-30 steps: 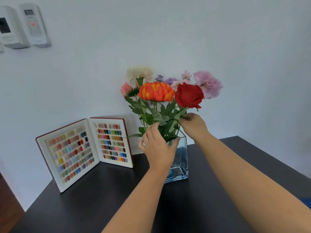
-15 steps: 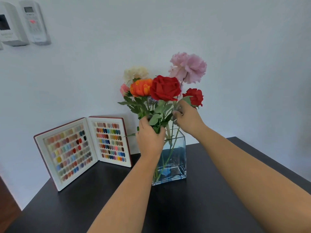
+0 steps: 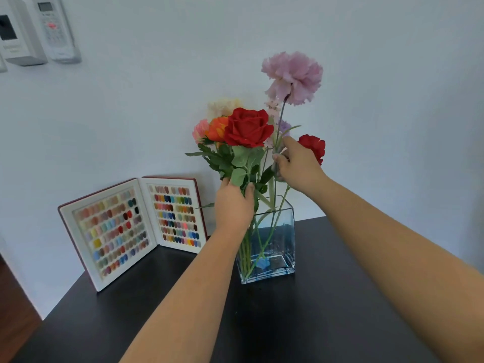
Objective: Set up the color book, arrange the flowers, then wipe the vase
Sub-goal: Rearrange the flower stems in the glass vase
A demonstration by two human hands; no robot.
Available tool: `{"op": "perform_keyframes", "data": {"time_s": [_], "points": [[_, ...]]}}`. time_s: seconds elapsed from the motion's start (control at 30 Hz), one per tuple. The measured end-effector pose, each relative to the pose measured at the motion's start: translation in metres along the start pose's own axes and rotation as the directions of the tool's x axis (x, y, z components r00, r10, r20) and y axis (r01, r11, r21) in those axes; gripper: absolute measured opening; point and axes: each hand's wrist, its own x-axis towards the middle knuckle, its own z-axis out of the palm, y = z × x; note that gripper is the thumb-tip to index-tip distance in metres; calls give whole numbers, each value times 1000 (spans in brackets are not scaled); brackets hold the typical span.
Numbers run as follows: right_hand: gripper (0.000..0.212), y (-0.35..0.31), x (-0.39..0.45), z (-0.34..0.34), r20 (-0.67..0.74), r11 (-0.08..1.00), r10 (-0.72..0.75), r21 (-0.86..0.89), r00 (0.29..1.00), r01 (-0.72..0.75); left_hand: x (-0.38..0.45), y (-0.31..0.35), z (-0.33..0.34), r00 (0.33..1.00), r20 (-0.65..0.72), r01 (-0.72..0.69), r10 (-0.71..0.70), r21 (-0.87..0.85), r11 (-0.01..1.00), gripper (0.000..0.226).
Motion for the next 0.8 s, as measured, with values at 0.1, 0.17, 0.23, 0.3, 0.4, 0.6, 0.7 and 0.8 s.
{"op": "perform_keyframes", "data": {"time_s": [0.1, 0.17, 0.23, 0.3, 0.4, 0.6, 0.7, 0.8], "points": [[5, 4, -3, 13, 86, 995, -18, -98, 996, 26, -2, 5, 4, 1000, 15, 18, -17, -29, 999, 21], [6, 7, -6, 21, 109, 993, -1, -113, 994, 13, -2, 5, 6, 999, 27, 36, -34, -78, 996, 22], [6, 9, -8, 25, 89, 999, 26, -49, 996, -22, -2, 2, 6, 996, 29, 83, -80, -127, 988, 22], [6, 11, -8, 26, 75, 999, 52, 11, 996, -53, -4, 0, 5, 994, 10, 112, -112, -174, 978, 24], [7, 12, -8, 28, 67, 999, 38, 11, 997, -39, -12, 0, 4, 989, -72, 107, -130, -259, 960, 26], [4, 18, -18, 32, 23, 999, 28, 37, 999, -29, -25, 2, 13, 955, -181, 154, -236, -377, 913, 21], [10, 20, -20, 30, 6, 988, 84, 130, 996, -84, -25, 5, 19, 962, -176, 131, -210, -375, 918, 15], [20, 19, -18, 31, -10, 956, 184, 232, 983, -177, -24, 8, 24, 969, -171, 110, -178, -345, 932, 14]]}}
